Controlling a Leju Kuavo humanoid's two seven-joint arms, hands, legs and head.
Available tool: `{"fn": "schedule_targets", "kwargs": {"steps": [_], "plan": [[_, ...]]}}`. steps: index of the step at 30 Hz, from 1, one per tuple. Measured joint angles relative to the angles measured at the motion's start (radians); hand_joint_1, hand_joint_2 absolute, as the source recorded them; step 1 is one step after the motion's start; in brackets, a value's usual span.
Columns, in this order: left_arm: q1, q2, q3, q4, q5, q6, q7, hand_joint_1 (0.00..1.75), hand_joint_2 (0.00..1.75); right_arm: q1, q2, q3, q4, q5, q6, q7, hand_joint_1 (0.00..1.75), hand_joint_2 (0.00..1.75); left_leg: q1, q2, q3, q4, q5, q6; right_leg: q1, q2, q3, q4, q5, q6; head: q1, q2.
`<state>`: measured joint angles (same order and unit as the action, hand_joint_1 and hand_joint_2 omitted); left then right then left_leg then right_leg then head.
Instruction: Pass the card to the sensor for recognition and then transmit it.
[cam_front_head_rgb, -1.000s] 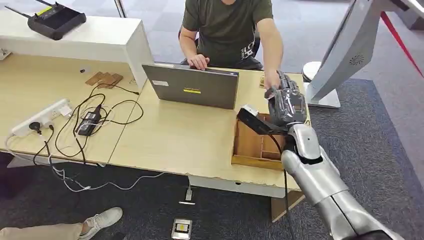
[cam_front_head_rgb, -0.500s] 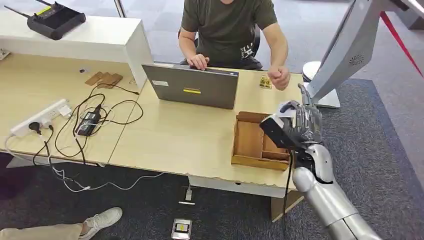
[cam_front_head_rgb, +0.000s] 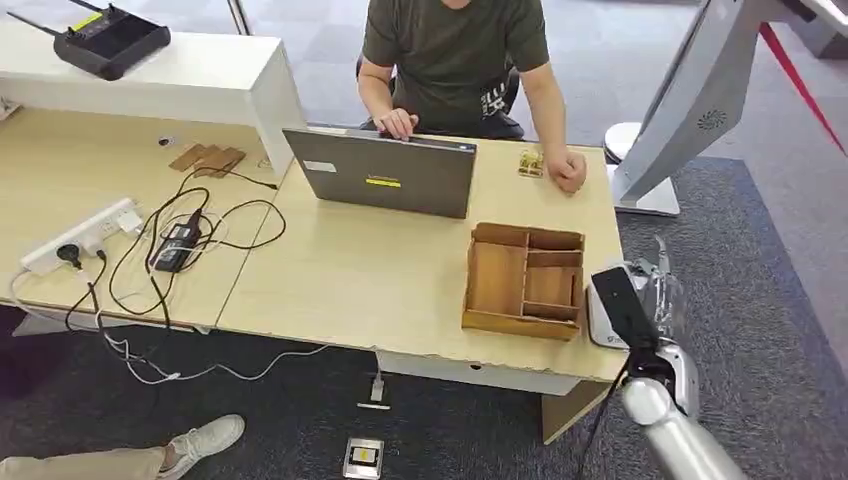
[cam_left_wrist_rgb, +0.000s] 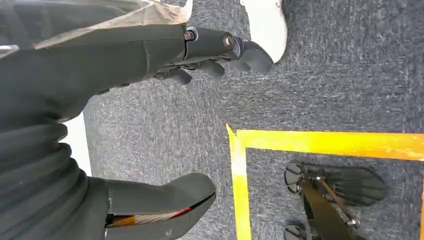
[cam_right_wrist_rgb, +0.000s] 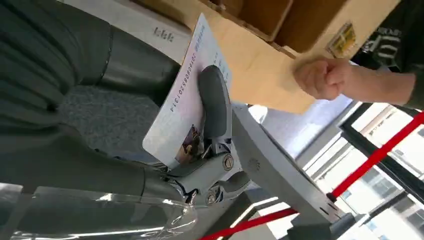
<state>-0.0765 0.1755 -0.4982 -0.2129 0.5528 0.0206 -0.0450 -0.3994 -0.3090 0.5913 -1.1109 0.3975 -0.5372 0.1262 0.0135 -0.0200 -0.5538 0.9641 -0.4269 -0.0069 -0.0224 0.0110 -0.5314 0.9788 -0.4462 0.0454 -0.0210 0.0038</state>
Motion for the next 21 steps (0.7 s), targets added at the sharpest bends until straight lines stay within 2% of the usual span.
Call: {"fn": "schedule_targets", "kwargs": {"steps": [14,21], "plan": [[0.002,0.001,0.006,0.000,0.022,0.003,0.000,0.00,1.75,0.007,-0.003,0.061,0.088,-0.030,0.145,0.108,1.75,1.75,0.000,0.000,0.000,0.000,0.000,0.000,0.000,0.000,0.000,0.000,0.000,0.000,0.000,0.000],[0.003,0.001,0.007,0.000,0.030,0.002,-0.002,0.00,1.75,0.010,-0.013,0.089,0.101,-0.033,0.189,0.165,1.75,1.75,0.000,0.000,0.000,0.000,0.000,0.000,0.000,0.000,0.000,0.000,0.000,0.000,0.001,0.000]]}}
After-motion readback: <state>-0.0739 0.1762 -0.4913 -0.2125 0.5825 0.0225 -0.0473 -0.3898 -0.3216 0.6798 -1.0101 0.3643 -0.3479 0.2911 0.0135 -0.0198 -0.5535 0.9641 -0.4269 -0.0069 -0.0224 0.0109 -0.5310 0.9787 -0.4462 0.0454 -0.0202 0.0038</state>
